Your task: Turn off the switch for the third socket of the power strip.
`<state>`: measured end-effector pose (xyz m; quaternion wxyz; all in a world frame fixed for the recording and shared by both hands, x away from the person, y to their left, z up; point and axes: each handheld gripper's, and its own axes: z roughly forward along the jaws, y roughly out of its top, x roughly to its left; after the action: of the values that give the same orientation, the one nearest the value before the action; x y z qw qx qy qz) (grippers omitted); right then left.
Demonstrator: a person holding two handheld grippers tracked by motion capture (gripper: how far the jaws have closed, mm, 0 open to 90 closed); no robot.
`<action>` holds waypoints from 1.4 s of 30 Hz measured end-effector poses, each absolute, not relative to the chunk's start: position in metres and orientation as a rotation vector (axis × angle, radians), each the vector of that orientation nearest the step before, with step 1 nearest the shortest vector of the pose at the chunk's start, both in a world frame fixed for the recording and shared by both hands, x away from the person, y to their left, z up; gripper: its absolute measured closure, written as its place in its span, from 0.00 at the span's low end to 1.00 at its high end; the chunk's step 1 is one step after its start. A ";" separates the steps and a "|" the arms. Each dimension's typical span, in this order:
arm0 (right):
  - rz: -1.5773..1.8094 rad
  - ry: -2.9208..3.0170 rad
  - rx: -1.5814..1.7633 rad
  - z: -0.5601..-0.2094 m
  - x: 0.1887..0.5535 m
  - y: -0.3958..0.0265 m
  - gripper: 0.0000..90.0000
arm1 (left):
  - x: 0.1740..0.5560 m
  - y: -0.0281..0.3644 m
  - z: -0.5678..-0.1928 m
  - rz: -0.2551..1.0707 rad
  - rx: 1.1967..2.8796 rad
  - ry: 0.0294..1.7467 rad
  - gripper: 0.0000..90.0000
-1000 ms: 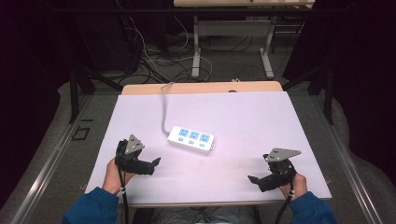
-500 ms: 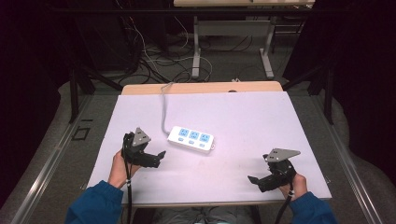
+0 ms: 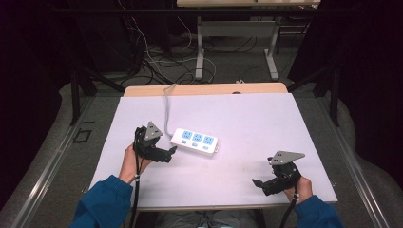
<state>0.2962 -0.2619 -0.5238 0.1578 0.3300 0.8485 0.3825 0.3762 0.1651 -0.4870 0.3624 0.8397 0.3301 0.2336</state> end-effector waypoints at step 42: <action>1.075 2.445 0.966 -0.524 0.298 -0.263 0.00 | 0.413 0.106 -0.494 0.527 2.124 0.822 0.00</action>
<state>0.2977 -0.2629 -0.5237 0.1500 0.3363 0.8511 0.3743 0.4133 0.1062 -0.4942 0.3913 0.8361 0.3238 0.2074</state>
